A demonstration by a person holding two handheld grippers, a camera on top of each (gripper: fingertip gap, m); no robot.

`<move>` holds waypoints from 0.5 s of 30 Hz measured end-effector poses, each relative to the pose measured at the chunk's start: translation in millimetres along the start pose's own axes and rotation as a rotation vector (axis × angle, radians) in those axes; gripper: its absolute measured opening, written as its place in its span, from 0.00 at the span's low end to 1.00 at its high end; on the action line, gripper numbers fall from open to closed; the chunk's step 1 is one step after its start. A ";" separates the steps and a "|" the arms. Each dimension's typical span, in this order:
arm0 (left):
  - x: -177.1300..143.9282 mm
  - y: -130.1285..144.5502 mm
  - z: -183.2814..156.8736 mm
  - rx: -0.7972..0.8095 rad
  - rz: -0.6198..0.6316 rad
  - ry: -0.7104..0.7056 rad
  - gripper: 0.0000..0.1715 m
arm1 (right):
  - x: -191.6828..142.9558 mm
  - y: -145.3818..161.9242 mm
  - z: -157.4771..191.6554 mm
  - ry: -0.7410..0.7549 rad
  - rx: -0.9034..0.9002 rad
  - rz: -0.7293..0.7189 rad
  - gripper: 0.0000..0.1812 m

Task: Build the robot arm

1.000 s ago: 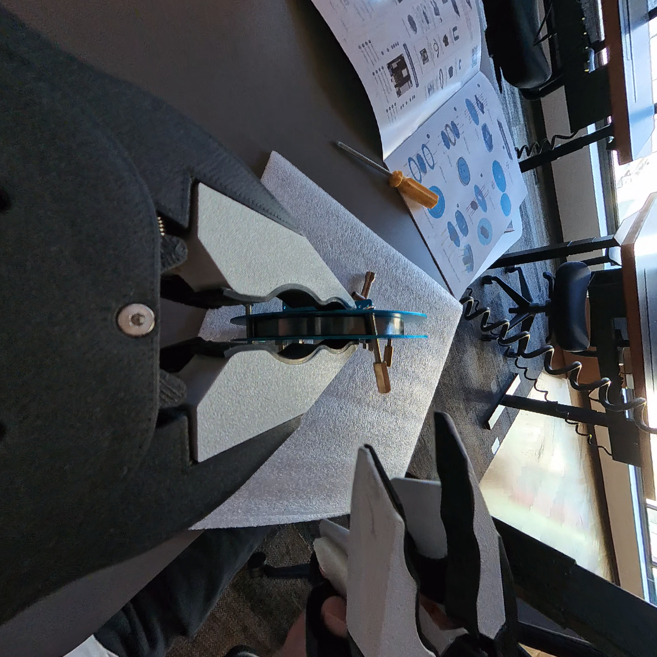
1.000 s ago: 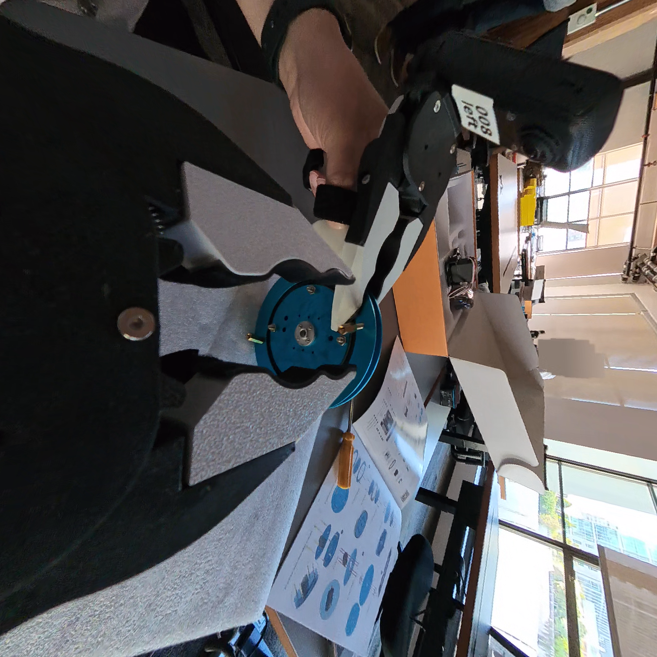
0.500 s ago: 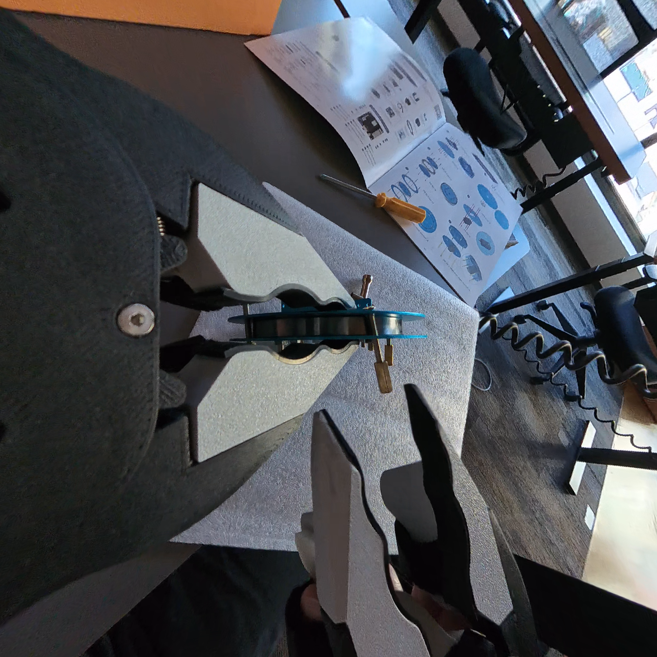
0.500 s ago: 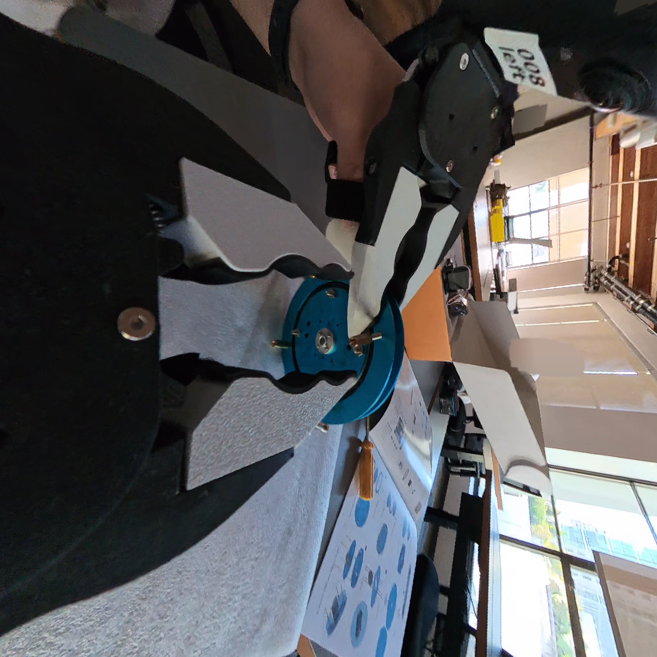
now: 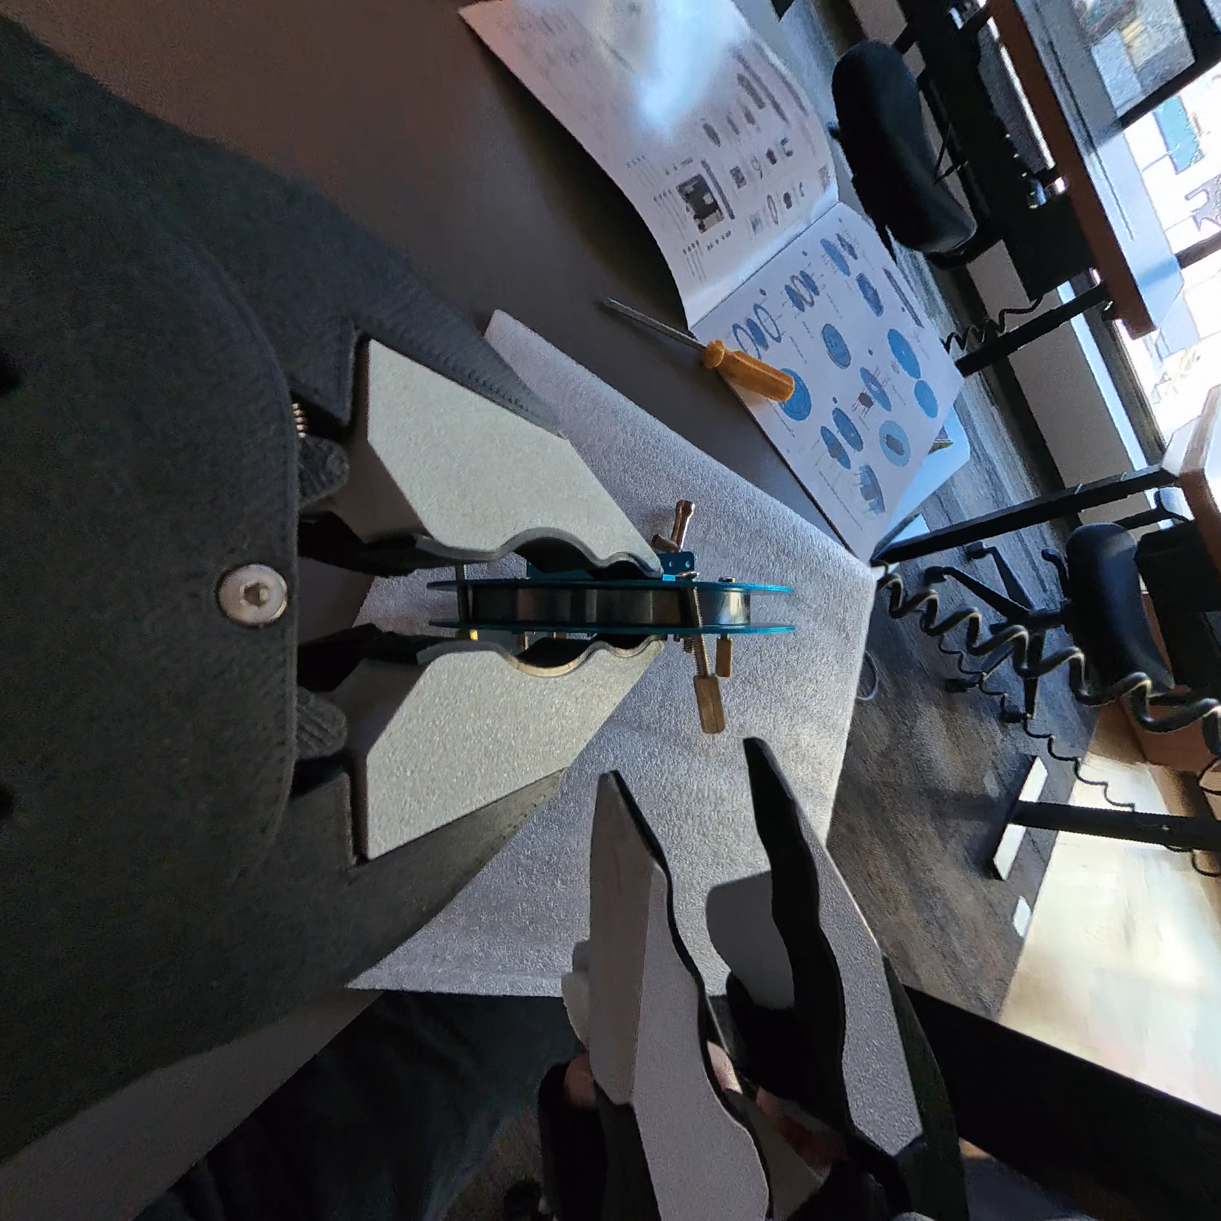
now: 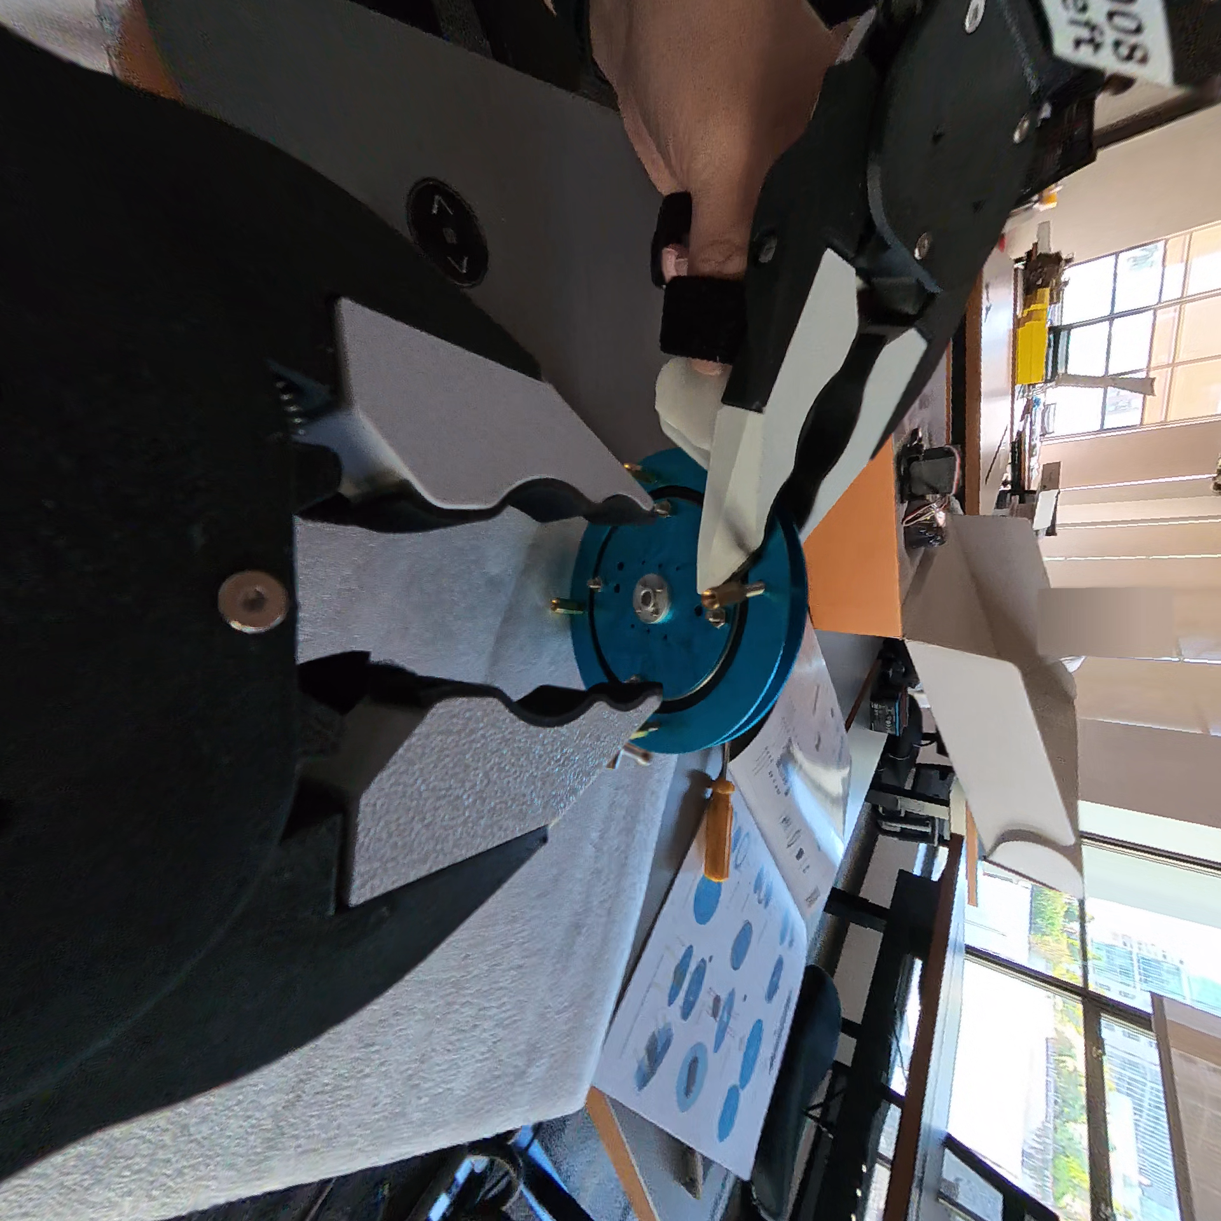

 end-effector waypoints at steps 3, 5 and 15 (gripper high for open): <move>-3.2 2.0 9.8 -0.062 -0.030 0.032 0.07 | 9.2 -9.1 1.0 0.013 -0.005 -0.018 0.24; -4.9 2.9 14.0 -0.094 -0.032 0.047 0.07 | 15.0 -14.6 3.1 0.002 0.012 -0.026 0.21; -6.6 5.0 14.7 -0.105 -0.056 0.047 0.07 | 27.5 -24.5 11.9 -0.017 -0.038 0.006 0.04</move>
Point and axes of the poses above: each gripper's, where its closed fingertips meet, x out along the fingers, y out of its underside, z = x × y across the jaws, the point moved 6 cm from there along -x, back along the fingers, and after that the axes turned 13 degrees about y, right-handed, at the moved point
